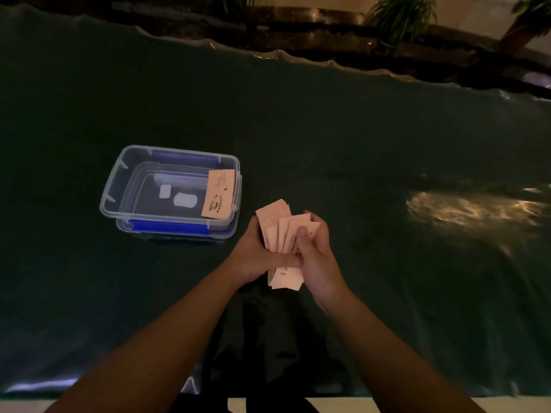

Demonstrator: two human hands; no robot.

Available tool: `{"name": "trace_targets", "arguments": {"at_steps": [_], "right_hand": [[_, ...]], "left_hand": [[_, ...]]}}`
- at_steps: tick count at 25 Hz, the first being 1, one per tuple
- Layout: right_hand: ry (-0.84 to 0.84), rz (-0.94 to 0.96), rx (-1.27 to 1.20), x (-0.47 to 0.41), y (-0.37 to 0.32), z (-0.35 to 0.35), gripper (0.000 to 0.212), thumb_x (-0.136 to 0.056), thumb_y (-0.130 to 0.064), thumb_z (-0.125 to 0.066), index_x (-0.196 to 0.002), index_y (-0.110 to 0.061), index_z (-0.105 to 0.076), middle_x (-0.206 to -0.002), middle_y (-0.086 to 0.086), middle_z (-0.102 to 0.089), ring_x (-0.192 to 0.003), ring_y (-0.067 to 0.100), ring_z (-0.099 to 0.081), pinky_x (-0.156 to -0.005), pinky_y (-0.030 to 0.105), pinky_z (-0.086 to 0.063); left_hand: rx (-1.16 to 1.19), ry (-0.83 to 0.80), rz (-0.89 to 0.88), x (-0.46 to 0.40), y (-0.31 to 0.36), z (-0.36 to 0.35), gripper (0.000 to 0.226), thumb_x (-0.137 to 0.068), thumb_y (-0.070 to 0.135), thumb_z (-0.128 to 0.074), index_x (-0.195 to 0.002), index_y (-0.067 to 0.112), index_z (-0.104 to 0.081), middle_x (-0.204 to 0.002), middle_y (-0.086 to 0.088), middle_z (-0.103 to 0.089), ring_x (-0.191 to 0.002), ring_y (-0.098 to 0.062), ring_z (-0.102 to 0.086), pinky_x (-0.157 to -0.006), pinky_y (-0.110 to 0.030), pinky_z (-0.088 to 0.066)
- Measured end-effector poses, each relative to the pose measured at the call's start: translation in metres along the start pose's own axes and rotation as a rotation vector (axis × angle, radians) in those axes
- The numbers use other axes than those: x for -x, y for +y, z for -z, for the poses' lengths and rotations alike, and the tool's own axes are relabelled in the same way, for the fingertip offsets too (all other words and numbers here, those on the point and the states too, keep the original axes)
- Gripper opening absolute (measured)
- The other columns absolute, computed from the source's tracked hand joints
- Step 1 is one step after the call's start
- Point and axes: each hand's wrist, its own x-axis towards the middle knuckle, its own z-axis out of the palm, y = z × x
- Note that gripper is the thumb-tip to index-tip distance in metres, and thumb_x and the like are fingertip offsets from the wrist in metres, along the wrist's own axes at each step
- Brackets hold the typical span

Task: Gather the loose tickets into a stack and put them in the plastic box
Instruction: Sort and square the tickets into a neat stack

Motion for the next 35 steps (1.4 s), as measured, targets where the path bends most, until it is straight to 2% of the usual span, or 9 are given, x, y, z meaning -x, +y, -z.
{"name": "trace_targets", "arguments": {"at_steps": [4,7,11,14,17,22,25,28,35], "right_hand": [[-0.257,0.107,0.204,-0.004,0.018,0.007,0.065,-0.111,-0.01,-0.045,-0.161,-0.044,-0.021,-0.156,-0.023,-0.042,-0.135,-0.017,-0.047,-0.113,0.013,-0.042],[-0.272,0.111,0.446,-0.004,0.036,0.006,0.08,-0.109,-0.01,-0.048,-0.167,-0.039,-0.003,-0.165,-0.02,-0.029,-0.141,-0.014,-0.039,-0.109,0.001,-0.028],[-0.247,0.126,0.524,-0.004,0.054,0.003,0.086,-0.102,-0.003,-0.051,-0.169,-0.032,-0.007,-0.168,-0.015,-0.031,-0.145,-0.009,-0.032,-0.107,-0.005,-0.02],[-0.246,0.13,0.472,-0.008,0.061,0.004,0.083,-0.101,-0.004,-0.056,-0.169,-0.029,-0.015,-0.166,-0.014,-0.034,-0.148,-0.005,-0.034,-0.124,0.016,-0.026],[-0.175,0.111,0.339,-0.014,0.06,0.012,0.087,-0.095,-0.029,-0.071,-0.166,-0.033,-0.021,-0.166,-0.008,-0.036,-0.152,0.008,-0.039,-0.125,0.039,-0.037],[-0.166,-0.154,-0.189,-0.011,0.053,0.021,0.118,-0.074,-0.021,-0.092,-0.165,-0.037,-0.019,-0.158,0.001,-0.051,-0.141,0.024,-0.057,-0.117,0.05,-0.047],[-0.208,-0.118,-0.319,-0.008,0.056,0.019,0.099,-0.078,0.005,-0.082,-0.158,-0.028,-0.035,-0.139,0.01,-0.071,-0.128,0.027,-0.069,-0.112,0.052,-0.052],[-0.171,-0.056,-0.247,-0.011,0.054,0.029,0.085,-0.073,0.006,-0.084,-0.146,-0.019,-0.048,-0.134,0.009,-0.073,-0.128,0.028,-0.068,-0.106,0.05,-0.057],[-0.224,0.15,0.322,-0.028,0.055,0.064,0.106,-0.073,-0.007,-0.092,-0.159,-0.025,-0.033,-0.148,-0.006,-0.061,-0.137,0.009,-0.058,-0.113,0.039,-0.05]], "left_hand": [[-0.185,-0.079,-0.096,-0.004,-0.01,0.008,0.116,-0.059,0.018,-0.101,-0.149,0.03,-0.028,-0.136,0.021,-0.054,-0.129,0.006,-0.052,-0.108,-0.028,-0.045],[-0.25,-0.112,-0.126,-0.004,-0.018,0.009,0.114,-0.065,0.023,-0.099,-0.147,0.035,-0.021,-0.136,0.026,-0.045,-0.123,0.023,-0.044,-0.103,-0.013,-0.037],[-0.276,-0.034,-0.155,-0.001,-0.03,0.009,0.12,-0.054,0.049,-0.096,-0.152,0.032,-0.03,-0.146,0.01,-0.044,-0.138,-0.004,-0.045,-0.115,-0.032,-0.037],[-0.209,-0.024,-0.159,0.001,-0.026,0.011,0.108,-0.052,0.046,-0.093,-0.145,0.032,-0.041,-0.138,0.014,-0.056,-0.132,-0.003,-0.053,-0.112,-0.033,-0.041],[-0.106,0.0,-0.077,-0.002,-0.023,0.018,0.106,-0.047,0.041,-0.098,-0.14,0.035,-0.048,-0.133,0.011,-0.063,-0.13,-0.01,-0.058,-0.109,-0.041,-0.047],[0.348,-0.087,0.108,0.003,-0.012,0.008,0.088,-0.061,0.016,-0.093,-0.141,0.013,-0.056,-0.13,-0.016,-0.071,-0.125,-0.032,-0.066,-0.105,-0.055,-0.053],[0.45,-0.155,0.076,0.005,-0.013,-0.003,0.079,-0.073,0.004,-0.083,-0.145,0.008,-0.05,-0.134,-0.023,-0.067,-0.128,-0.035,-0.064,-0.103,-0.05,-0.055],[0.509,-0.151,0.112,0.002,-0.016,0.009,0.102,-0.063,0.001,-0.09,-0.149,0.022,-0.039,-0.139,-0.021,-0.062,-0.133,-0.037,-0.06,-0.103,-0.053,-0.055],[-0.332,-0.002,-0.007,-0.003,-0.01,0.026,0.103,-0.057,0.027,-0.1,-0.141,0.036,-0.043,-0.144,0.011,-0.054,-0.134,-0.01,-0.051,-0.112,-0.041,-0.045]]}}
